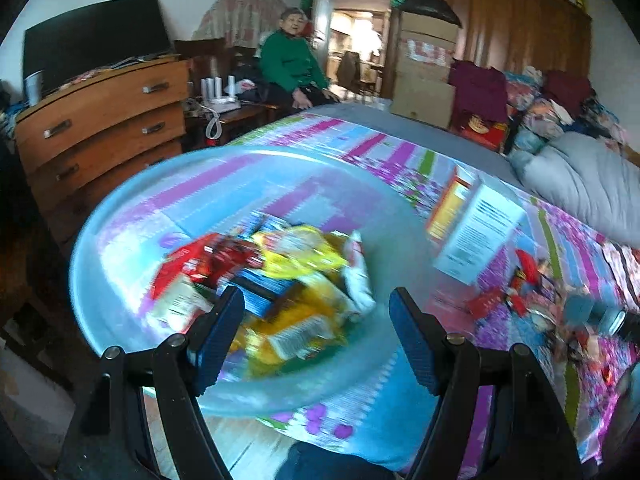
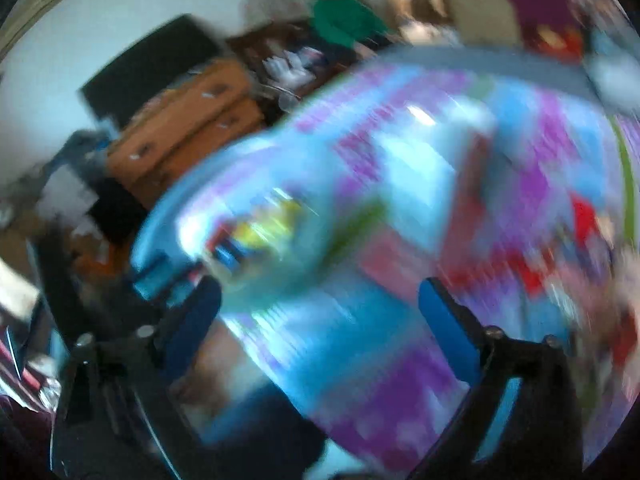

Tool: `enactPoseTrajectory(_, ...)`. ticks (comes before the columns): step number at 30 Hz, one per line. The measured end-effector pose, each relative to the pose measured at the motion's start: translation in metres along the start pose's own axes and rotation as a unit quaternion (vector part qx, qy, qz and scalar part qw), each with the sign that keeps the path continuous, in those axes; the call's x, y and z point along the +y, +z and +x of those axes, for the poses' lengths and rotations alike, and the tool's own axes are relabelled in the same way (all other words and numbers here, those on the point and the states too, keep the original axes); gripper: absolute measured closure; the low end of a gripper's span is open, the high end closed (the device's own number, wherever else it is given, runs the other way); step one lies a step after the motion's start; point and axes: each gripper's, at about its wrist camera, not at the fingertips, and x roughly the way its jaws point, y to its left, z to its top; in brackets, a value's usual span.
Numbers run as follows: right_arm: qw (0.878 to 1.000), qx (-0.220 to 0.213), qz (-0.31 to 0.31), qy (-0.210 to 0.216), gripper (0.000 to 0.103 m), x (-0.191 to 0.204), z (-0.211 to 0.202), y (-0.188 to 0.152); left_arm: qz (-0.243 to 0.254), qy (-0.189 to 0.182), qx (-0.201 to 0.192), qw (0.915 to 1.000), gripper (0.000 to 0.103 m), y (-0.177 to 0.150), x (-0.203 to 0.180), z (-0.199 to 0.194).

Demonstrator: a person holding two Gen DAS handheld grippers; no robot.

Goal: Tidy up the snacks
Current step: 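Reach the right tool into the snack pile while the left tool moves toward it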

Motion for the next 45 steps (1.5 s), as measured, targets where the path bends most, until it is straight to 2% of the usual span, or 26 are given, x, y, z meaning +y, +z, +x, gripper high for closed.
enactPoseTrajectory(2,0.998,0.016,0.052,-0.034,0.027,-0.049,-0.007,-0.028,0.015,-0.011,0.006,0.9998,0.027,-0.006,-0.015,0.003)
enactPoseTrajectory(5,0.99,0.015,0.106,-0.087,0.05,-0.11,-0.03,-0.058,0.036,-0.03,0.022,0.9987,0.027,-0.016,-0.042,0.01)
enactPoseTrajectory(8,0.978,-0.004,0.155,-0.141,0.054,-0.17,-0.055,-0.071,0.069,-0.033,0.012,0.997,0.027,-0.021,-0.071,0.011)
enactPoseTrajectory(11,0.966,-0.028,0.185,-0.176,0.054,-0.22,-0.068,-0.063,0.091,-0.049,0.017,0.9946,0.027,-0.022,-0.094,0.014)
enactPoseTrajectory(15,0.955,-0.034,0.224,-0.192,0.052,-0.284,-0.054,-0.043,0.127,-0.054,0.017,0.9903,0.027,-0.021,-0.122,0.015)
enactPoseTrajectory(17,0.95,-0.023,0.252,-0.183,0.052,-0.305,-0.034,-0.038,0.139,-0.057,0.014,0.9885,0.027,-0.02,-0.133,0.013)
enactPoseTrajectory(19,0.953,-0.028,0.25,-0.17,0.052,-0.303,-0.025,-0.036,0.146,-0.06,0.018,0.9873,0.027,-0.02,-0.139,0.013)
enactPoseTrajectory(21,0.966,-0.017,0.228,-0.121,0.052,-0.281,-0.015,-0.031,0.153,-0.059,0.021,0.9862,0.027,-0.02,-0.145,0.014)
enactPoseTrajectory(23,0.982,0.008,0.164,-0.091,0.052,-0.249,-0.003,-0.029,0.158,-0.059,0.024,0.9854,0.027,-0.023,-0.149,0.016)
enactPoseTrajectory(25,0.988,0.006,0.132,-0.074,0.053,-0.225,-0.01,-0.031,0.16,-0.059,0.029,0.985,0.027,-0.026,-0.151,0.016)
enactPoseTrajectory(28,0.986,-0.03,0.131,-0.1,0.053,-0.215,-0.04,-0.038,0.158,-0.063,0.027,0.9851,0.027,-0.028,-0.152,0.011)
enactPoseTrajectory(30,0.983,-0.035,0.141,-0.113,0.052,-0.218,-0.051,-0.044,0.161,-0.064,0.026,0.9845,0.027,-0.03,-0.152,0.009)
enactPoseTrajectory(35,0.975,-0.019,0.213,-0.067,0.052,-0.23,-0.034,-0.045,0.156,-0.068,0.032,0.9849,0.027,-0.033,-0.151,0.011)
enactPoseTrajectory(39,0.971,-0.007,0.22,-0.095,0.052,-0.221,-0.007,-0.035,0.159,-0.067,0.035,0.9844,0.027,-0.034,-0.15,0.014)
enactPoseTrajectory(42,0.968,0.0,0.213,-0.135,0.035,-0.217,0.012,-0.023,0.153,-0.066,0.039,0.9852,0.027,-0.031,-0.147,0.018)
enactPoseTrajectory(43,0.965,0.01,0.214,-0.152,0.031,-0.217,0.021,-0.019,0.151,-0.066,0.038,0.9855,0.027,-0.03,-0.147,0.019)
enactPoseTrajectory(45,0.964,0.022,0.211,-0.159,0.032,-0.217,0.034,-0.016,0.147,-0.065,0.039,0.9862,0.027,-0.028,-0.146,0.023)
